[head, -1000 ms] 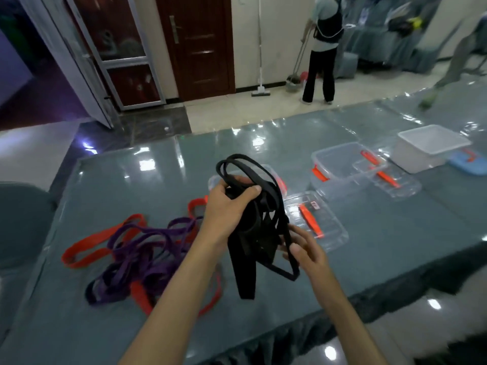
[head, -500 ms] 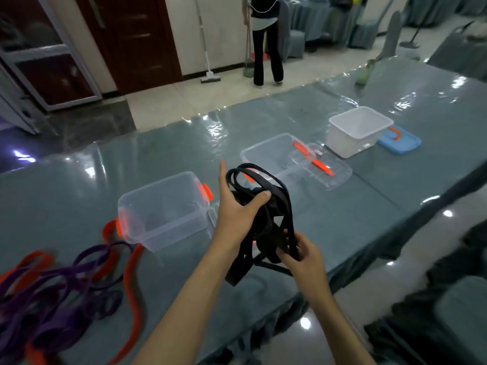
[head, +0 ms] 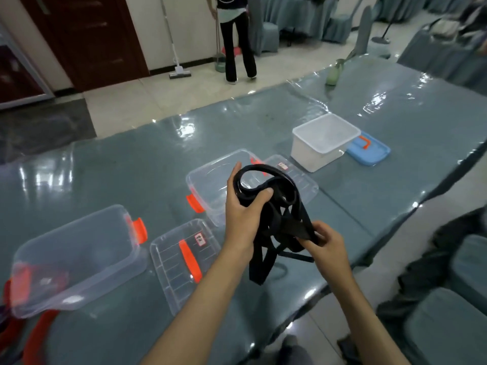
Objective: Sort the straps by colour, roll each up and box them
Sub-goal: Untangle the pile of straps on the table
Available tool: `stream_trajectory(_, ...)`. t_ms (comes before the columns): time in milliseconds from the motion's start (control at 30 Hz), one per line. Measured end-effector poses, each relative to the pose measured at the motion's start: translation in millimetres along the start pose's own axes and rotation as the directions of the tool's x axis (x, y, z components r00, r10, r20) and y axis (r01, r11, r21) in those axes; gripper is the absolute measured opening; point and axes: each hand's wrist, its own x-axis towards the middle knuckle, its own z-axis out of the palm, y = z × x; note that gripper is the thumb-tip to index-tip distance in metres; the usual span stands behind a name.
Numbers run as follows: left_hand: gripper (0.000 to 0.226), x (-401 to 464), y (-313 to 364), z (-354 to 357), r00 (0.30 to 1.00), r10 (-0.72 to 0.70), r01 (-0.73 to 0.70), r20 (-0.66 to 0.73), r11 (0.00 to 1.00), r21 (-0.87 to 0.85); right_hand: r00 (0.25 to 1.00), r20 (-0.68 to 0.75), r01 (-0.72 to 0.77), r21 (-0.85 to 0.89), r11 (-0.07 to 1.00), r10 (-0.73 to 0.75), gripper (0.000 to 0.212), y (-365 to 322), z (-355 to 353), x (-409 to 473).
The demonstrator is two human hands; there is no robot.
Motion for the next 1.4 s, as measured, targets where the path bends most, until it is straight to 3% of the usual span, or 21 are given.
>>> stream_trajectory(200, 0.073, 22.2, -73.7, 28.7, 0.986, -0.047, 0.065, -0.157, 0.992, 0.112, 0.983, 0.172, -0.029, -0.16, 0.987, 0.057, 0.027, 66.8, -48.1, 68.0)
stream_trajectory(333, 0.066, 20.4, -133.0, 24.3, 0.959, -0.084, 0.168, -0.269, 0.937, 0.308, 0.913, 0.353, -0.105, -0.286, 0.953, 0.206, 0.033, 123.6, -67.7, 96.5)
stream_trajectory(500, 0.083, 10.8, -186.1, 11.5, 0.918, -0.234, 0.377, -0.321, 0.765, 0.522, 0.75, 0.603, -0.094, -0.309, 0.946, 0.271, 0.09, 165.8, -80.3, 112.1)
stream_trajectory(600, 0.091, 9.4, -202.3, 3.9, 0.883, -0.315, 0.47, -0.349, 0.61, 0.638, 0.675, 0.684, 0.015, -0.39, 0.921, 0.278, 0.095, 181.5, -77.4, 113.1)
stream_trajectory(667, 0.091, 13.4, -208.6, 0.0, 0.843, -0.348, 0.534, -0.41, 0.448, 0.717, 0.639, 0.717, 0.099, -0.436, 0.895, 0.279, 0.093, 187.3, -71.2, 112.8)
stream_trajectory(733, 0.087, 17.1, -212.8, 3.1, 0.821, -0.348, 0.554, -0.453, 0.294, 0.778, 0.643, 0.719, 0.218, -0.502, 0.837, 0.264, 0.086, 193.2, -66.6, 114.2)
stream_trajectory(1000, 0.086, 15.2, -219.4, 27.0, 0.82, -0.196, 0.533, -0.537, -0.079, 0.843, 0.604, 0.772, 0.516, -0.568, 0.641, 0.198, 0.078, 187.0, -63.4, 126.3)
stream_trajectory(1133, 0.097, 4.6, -203.5, 0.4, 0.813, -0.245, 0.512, -0.529, -0.133, 0.849, 0.607, 0.77, 0.471, -0.547, 0.692, 0.195, 0.056, 176.8, -58.3, 131.5)
stream_trajectory(1233, 0.094, -6.4, -191.6, -12.1, 0.832, -0.233, 0.476, -0.503, -0.166, 0.864, 0.722, 0.681, 0.438, -0.585, 0.682, 0.12, 0.034, 166.8, -47.7, 130.4)
stream_trajectory(1300, 0.089, -15.6, -185.2, -15.8, 0.856, -0.189, 0.451, -0.482, -0.186, 0.873, 0.766, 0.641, 0.459, -0.594, 0.66, 0.045, 0.028, 159.0, -38.5, 126.4)
stream_trajectory(1400, 0.078, -29.7, -174.6, -26.5, 0.894, -0.089, 0.416, -0.44, -0.207, 0.886, 0.762, 0.644, 0.53, -0.555, 0.641, -0.073, 0.025, 139.2, -21.1, 115.3)
